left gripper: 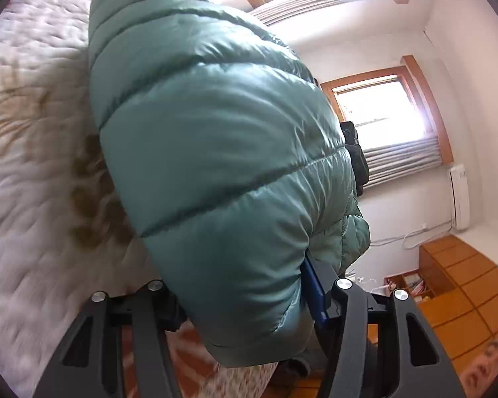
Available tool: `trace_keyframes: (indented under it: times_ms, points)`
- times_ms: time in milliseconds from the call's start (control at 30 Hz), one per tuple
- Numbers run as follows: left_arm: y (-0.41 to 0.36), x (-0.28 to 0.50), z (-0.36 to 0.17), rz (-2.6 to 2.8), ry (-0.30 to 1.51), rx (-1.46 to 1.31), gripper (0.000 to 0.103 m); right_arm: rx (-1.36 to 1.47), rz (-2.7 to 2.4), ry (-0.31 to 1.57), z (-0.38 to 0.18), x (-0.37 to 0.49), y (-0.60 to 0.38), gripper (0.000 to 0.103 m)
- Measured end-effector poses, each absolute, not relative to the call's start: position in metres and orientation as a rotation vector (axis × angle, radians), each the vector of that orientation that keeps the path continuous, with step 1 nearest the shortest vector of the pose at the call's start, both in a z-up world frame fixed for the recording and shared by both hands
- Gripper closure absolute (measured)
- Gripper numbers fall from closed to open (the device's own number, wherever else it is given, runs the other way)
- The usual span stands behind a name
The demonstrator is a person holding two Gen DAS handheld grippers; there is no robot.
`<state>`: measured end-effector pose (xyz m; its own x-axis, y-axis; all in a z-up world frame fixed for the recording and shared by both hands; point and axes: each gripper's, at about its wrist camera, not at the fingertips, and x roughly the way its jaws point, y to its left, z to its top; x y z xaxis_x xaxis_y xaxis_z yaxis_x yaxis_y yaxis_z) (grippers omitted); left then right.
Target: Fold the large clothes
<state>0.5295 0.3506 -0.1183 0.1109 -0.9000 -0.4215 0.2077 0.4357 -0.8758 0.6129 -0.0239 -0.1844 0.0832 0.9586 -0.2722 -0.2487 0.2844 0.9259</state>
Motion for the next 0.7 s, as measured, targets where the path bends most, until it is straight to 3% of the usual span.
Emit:
trace_keyframes:
  times_ms: [167, 333, 400, 467, 567, 700]
  points:
    - [0.402, 0.479, -0.116, -0.916, 1.138, -0.739, 0.047, 0.789, 1.144, 1.131, -0.182, 0.569, 0.015, 0.058]
    - [0.431, 0.444, -0.147, -0.852, 1.161, -0.798, 0.046, 0.748, 1.150, 1.218, -0.214, 0.546, 0.055, 0.058]
    - [0.436, 0.437, -0.169, -0.842, 1.187, -0.835, 0.041, 0.765, 1.125, 1.245, -0.234, 0.542, 0.060, 0.054]
    - [0.440, 0.431, -0.177, -0.827, 1.185, -0.863, 0.029, 0.775, 1.107, 1.261, -0.244, 0.541, 0.060, 0.042]
    - [0.453, 0.420, -0.158, -0.729, 1.158, -0.805, 0.021, 0.719, 1.052, 1.240, -0.230, 0.535, 0.052, 0.036]
    - [0.490, 0.391, -0.099, -0.593, 0.957, -0.713, 0.020, 0.545, 0.917, 1.129, -0.185, 0.518, 0.030, 0.037]
